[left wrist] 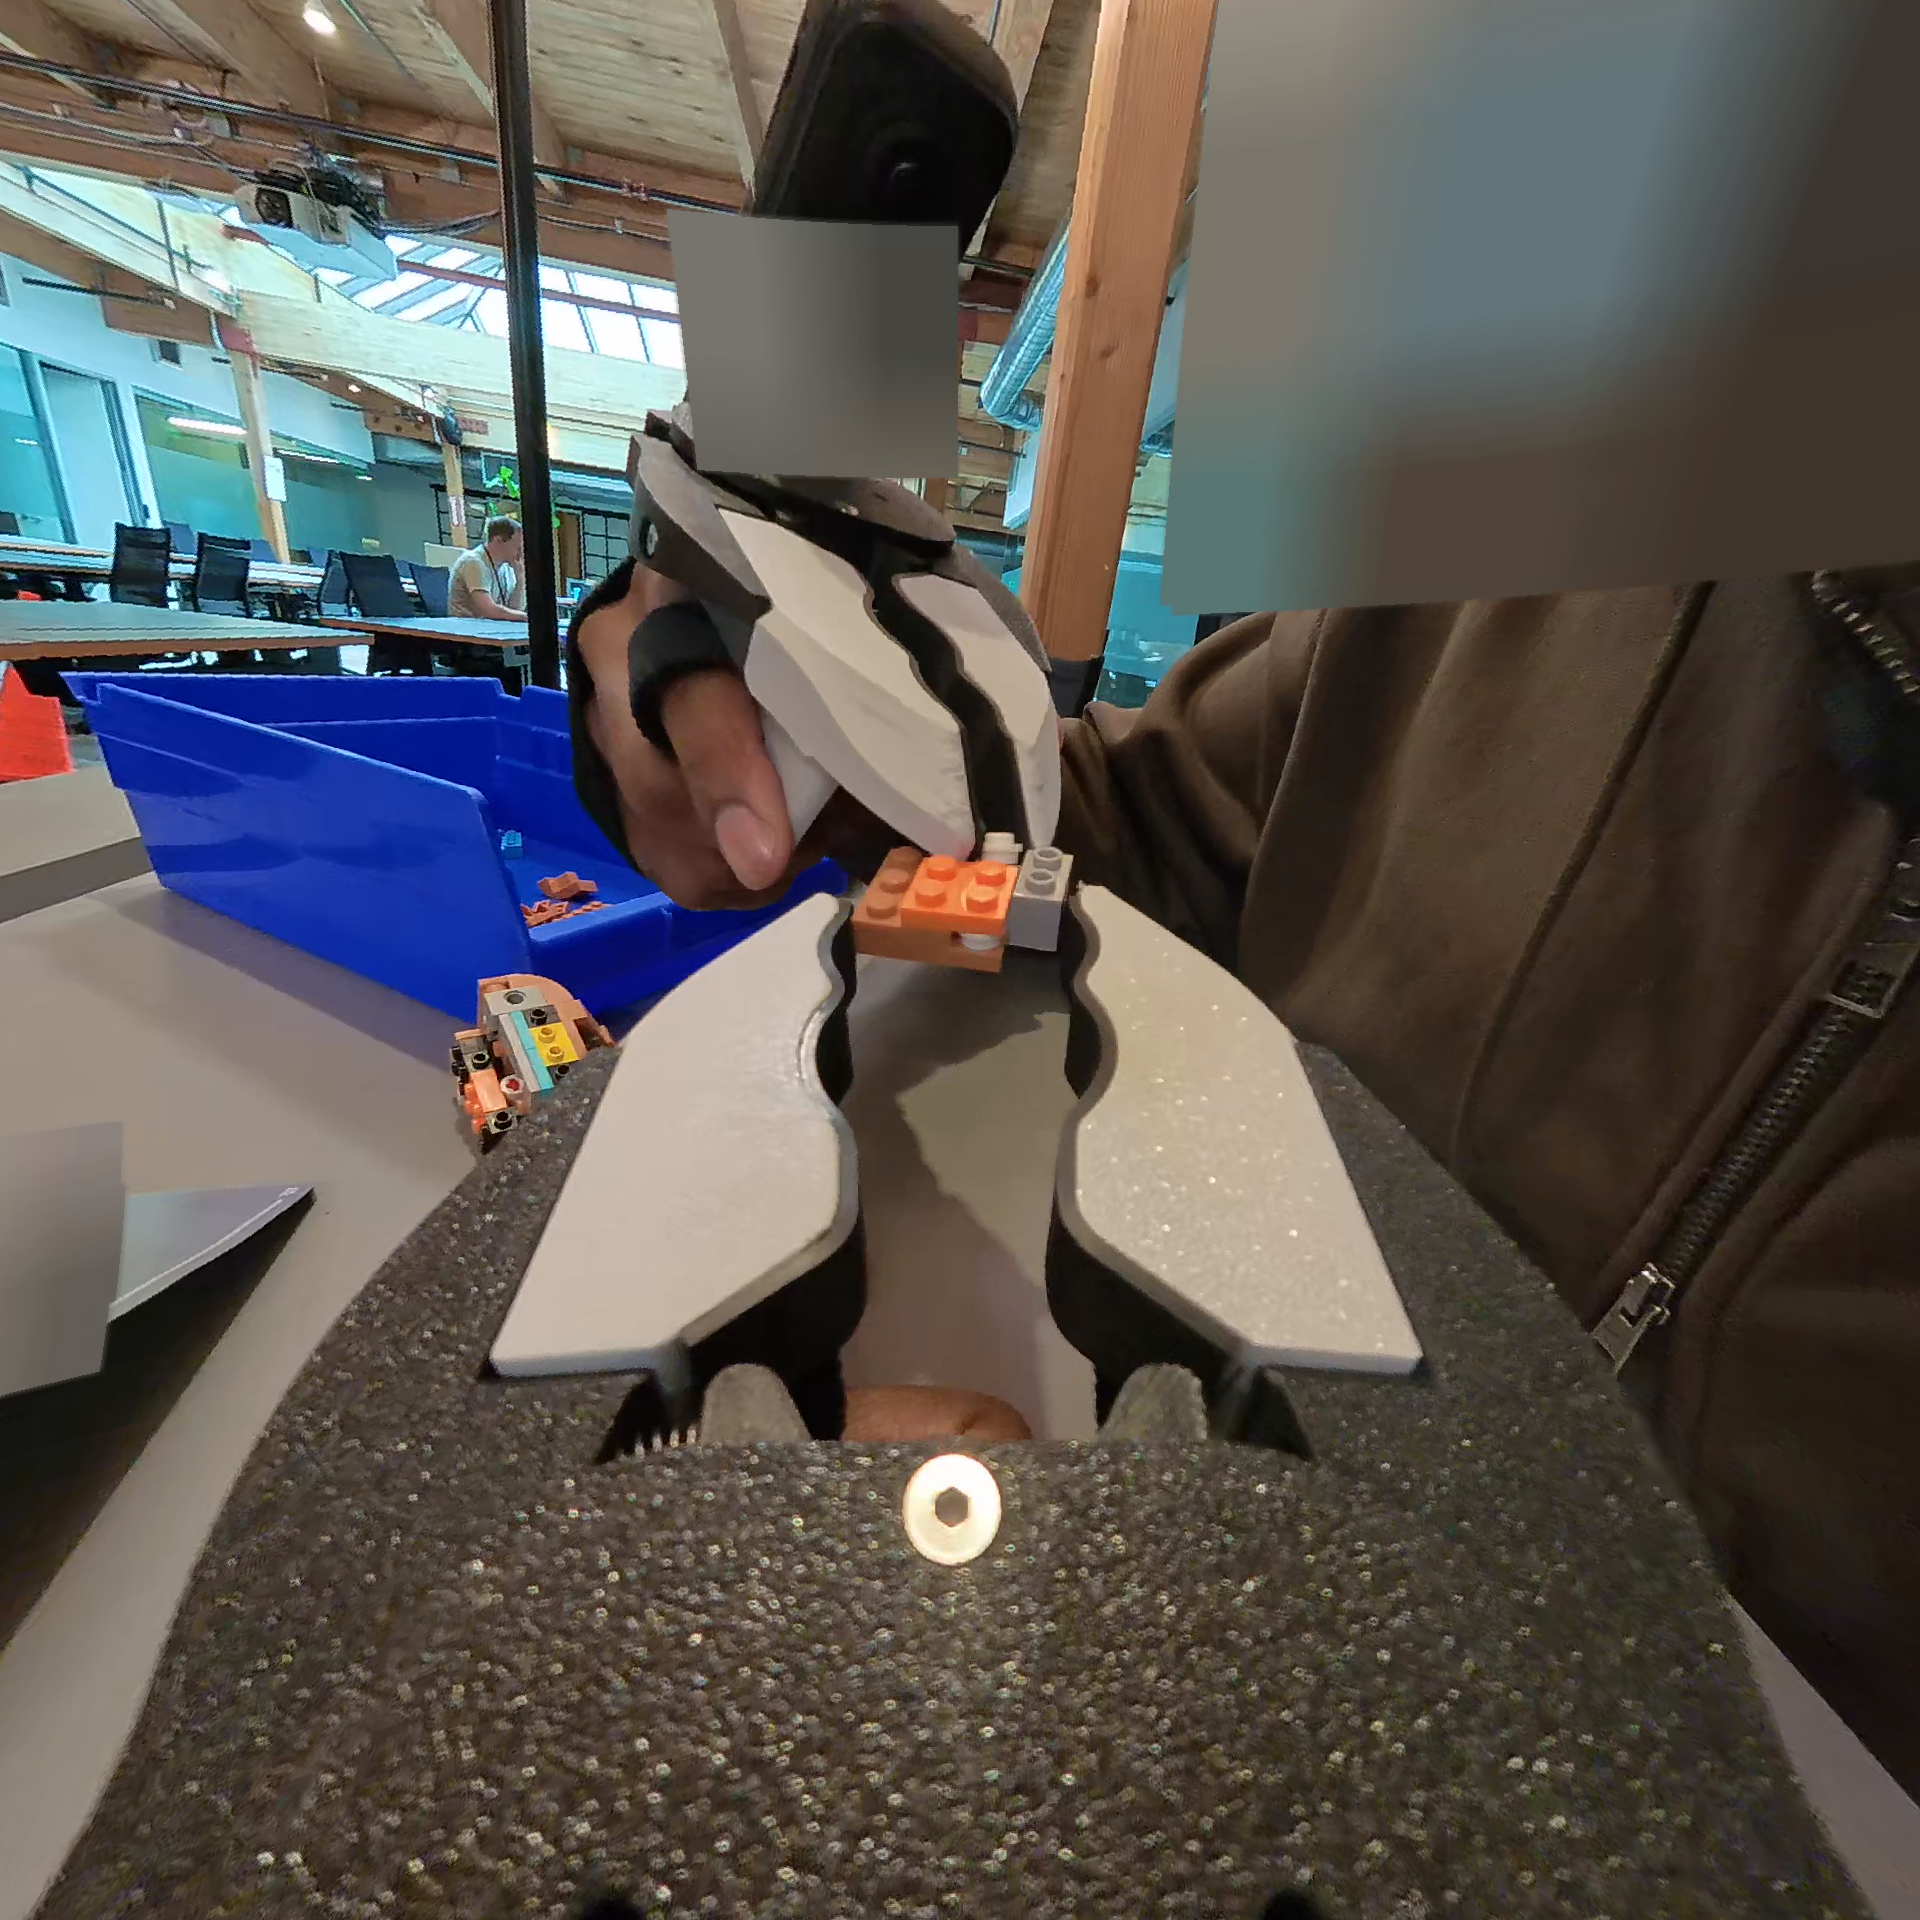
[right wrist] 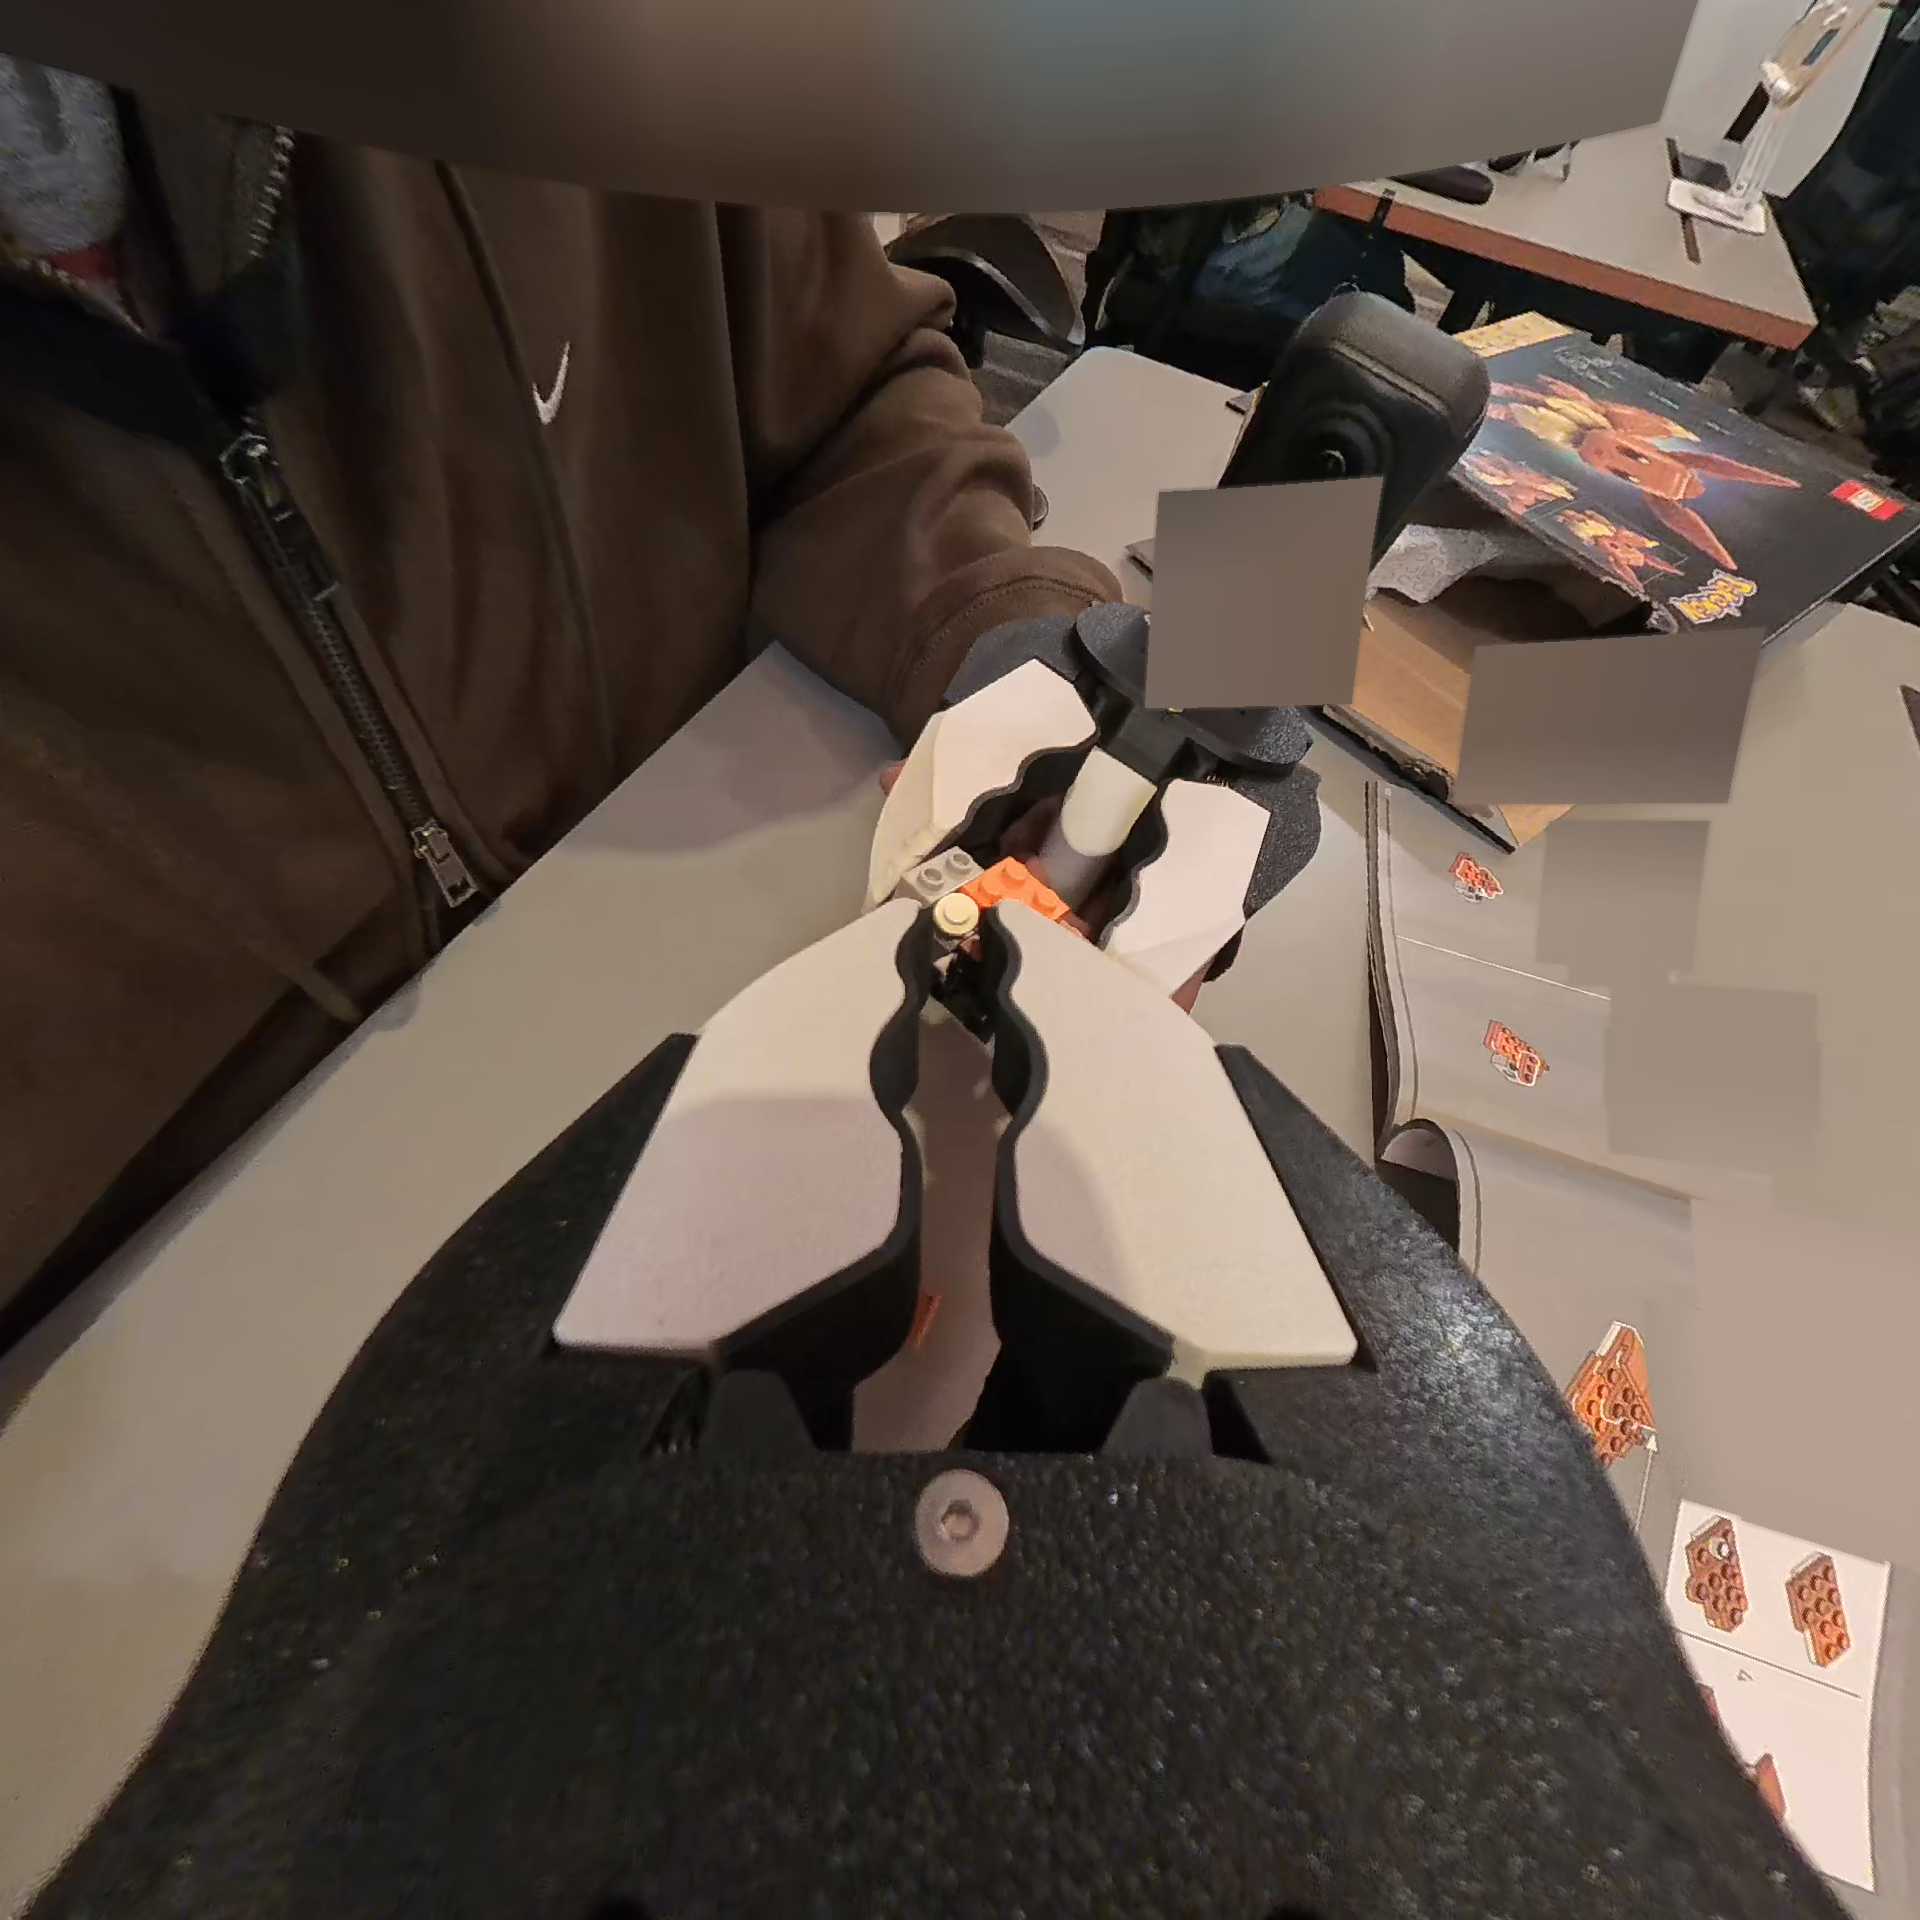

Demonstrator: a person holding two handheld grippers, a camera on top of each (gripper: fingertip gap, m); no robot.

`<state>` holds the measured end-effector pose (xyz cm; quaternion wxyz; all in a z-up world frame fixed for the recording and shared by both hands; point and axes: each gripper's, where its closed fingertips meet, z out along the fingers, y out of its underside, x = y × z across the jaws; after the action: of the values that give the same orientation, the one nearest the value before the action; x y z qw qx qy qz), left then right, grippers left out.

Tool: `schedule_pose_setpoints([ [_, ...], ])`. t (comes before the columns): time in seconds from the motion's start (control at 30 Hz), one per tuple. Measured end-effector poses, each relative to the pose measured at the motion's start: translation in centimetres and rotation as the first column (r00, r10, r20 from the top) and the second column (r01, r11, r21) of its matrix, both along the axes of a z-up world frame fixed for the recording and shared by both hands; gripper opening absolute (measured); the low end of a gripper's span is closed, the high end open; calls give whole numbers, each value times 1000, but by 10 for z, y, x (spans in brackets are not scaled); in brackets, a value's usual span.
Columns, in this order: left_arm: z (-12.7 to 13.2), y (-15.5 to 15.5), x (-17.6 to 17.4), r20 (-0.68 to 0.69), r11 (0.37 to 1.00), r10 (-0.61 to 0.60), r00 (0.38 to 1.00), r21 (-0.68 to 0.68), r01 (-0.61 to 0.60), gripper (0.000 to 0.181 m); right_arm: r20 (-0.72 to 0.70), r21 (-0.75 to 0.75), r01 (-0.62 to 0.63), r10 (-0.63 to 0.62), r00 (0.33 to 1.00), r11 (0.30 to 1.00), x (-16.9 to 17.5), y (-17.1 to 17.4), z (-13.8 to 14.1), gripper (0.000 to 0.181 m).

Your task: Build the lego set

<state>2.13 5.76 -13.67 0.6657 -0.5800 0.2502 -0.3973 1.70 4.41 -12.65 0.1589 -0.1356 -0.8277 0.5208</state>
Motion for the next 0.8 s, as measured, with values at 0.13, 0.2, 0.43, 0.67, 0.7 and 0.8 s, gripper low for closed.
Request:
schedule_pose_setpoints([
  [0.13,1,-1,0,2,1000,-3,1000,3,3,38,-14,-2,-5,5,1000,1000,1,-1,1,9],
  [0.2,1,-1,0,5,1000,-4,1000,3,4,38,-26,-2,-5,5,1000,1000,0,-2,2,10],
  [0.43,3,0,-2,13,1000,6,1000,6,-6,38,-146,25,45,-41,988,999,1,4,12,16],
  [0.67,10,3,-15,64,999,46,997,7,-47,38,-712,331,345,-8,702,878,-3,15,13,23],
  [0.7,11,3,-16,66,999,48,997,6,-49,38,-730,368,372,18,683,852,-5,14,10,26],
  [0.8,10,4,-16,65,999,50,997,1,-50,38,-768,390,401,52,639,829,-9,8,7,30],
])
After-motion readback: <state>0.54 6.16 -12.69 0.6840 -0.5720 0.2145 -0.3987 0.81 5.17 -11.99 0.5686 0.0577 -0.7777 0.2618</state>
